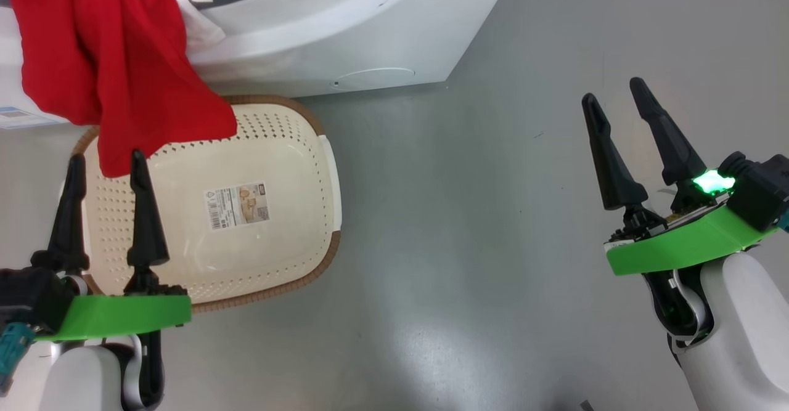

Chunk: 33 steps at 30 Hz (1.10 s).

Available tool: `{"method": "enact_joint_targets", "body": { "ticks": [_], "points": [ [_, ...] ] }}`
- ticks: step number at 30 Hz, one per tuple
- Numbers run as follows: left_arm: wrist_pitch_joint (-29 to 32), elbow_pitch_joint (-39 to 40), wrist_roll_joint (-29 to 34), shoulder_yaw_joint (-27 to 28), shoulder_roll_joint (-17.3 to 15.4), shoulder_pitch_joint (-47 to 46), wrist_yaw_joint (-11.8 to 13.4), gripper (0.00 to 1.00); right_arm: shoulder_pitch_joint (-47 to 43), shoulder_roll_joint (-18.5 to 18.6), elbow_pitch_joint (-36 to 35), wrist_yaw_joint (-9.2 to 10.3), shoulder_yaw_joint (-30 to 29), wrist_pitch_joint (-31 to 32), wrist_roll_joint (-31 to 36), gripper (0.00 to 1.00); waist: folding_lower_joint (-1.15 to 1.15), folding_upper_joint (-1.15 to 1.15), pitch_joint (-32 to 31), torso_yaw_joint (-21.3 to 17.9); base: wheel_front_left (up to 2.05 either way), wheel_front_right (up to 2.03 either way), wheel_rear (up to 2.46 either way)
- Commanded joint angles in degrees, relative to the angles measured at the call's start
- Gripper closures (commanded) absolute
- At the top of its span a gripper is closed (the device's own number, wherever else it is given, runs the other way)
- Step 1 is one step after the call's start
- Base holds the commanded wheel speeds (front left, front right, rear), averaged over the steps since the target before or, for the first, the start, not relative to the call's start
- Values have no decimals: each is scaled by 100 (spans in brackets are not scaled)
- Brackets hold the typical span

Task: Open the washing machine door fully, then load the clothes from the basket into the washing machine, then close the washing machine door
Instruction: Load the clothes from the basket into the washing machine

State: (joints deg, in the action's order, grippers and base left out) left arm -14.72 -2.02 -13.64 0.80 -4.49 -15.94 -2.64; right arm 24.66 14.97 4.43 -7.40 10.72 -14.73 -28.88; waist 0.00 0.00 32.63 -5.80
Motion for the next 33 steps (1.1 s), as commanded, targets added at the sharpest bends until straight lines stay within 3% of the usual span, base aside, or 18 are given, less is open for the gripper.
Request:
{"method": "enact_joint_targets", "body": {
  "ticks": [1, 17, 23, 33],
  "points": [
    [-28, 134, 55, 203, -71, 104, -29, 0, -174, 50, -140, -9, 103, -27, -29, 0, 0, 0, -5, -1, 0, 0, 0],
    [-28, -599, 126, 356, -64, -116, -204, 0, -209, 48, -78, -9, 222, -27, -62, 0, 0, 0, -77, -56, 0, 0, 0],
    [-28, -1531, 46, 448, -353, -658, -292, 0, -196, 13, -94, -9, 243, -27, -60, 0, 0, 0, -21, -120, 0, 0, 0],
    [98, -3729, -296, 256, -924, -2270, -455, 0, -69, -44, -140, -9, 228, -27, -64, 0, 0, 0, 270, -286, 0, 0, 0]
  ]
}}
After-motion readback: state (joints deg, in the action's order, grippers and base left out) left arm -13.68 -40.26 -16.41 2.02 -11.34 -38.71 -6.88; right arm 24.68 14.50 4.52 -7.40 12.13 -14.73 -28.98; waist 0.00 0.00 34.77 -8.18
